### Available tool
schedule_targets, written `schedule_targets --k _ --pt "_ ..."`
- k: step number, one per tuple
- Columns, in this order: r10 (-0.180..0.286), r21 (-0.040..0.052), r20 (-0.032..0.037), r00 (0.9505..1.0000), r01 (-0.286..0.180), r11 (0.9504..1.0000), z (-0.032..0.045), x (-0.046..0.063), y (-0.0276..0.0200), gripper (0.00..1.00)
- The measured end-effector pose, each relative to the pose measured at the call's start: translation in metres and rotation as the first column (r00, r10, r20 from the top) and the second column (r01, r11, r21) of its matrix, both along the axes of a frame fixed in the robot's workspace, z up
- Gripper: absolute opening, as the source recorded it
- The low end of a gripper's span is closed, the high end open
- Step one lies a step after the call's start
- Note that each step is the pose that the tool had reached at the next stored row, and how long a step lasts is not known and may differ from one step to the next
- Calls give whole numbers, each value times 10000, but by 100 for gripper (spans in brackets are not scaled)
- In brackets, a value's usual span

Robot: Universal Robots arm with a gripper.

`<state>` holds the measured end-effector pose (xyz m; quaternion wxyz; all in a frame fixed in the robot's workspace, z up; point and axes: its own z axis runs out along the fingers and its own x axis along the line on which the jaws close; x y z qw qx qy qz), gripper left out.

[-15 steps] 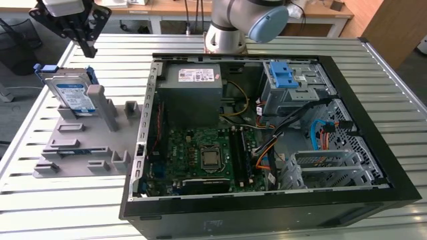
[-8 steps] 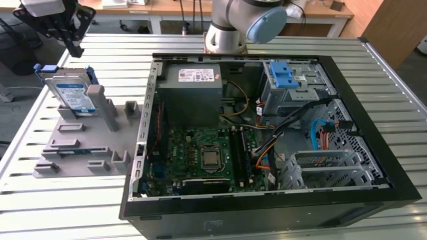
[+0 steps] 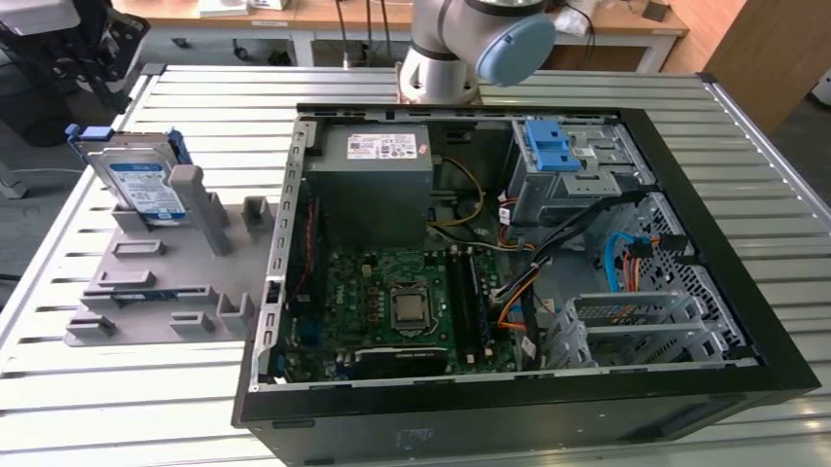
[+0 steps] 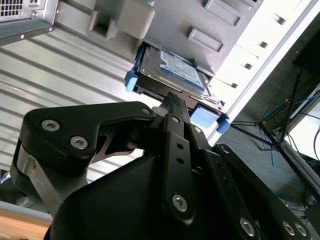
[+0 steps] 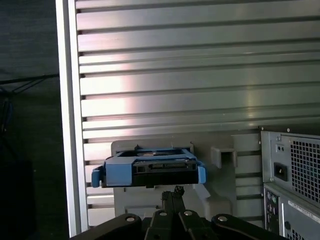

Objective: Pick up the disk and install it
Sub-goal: 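Reach for the disk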

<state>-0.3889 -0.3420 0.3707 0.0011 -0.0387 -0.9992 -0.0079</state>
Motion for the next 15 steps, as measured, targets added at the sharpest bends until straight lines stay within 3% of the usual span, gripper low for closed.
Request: schedule_targets --k 11,15 --pt "0 -1 -1 10000 0 10000 -14 -327 33 11" --pt "-1 -1 -1 10000 1 10000 -17 -393 35 11"
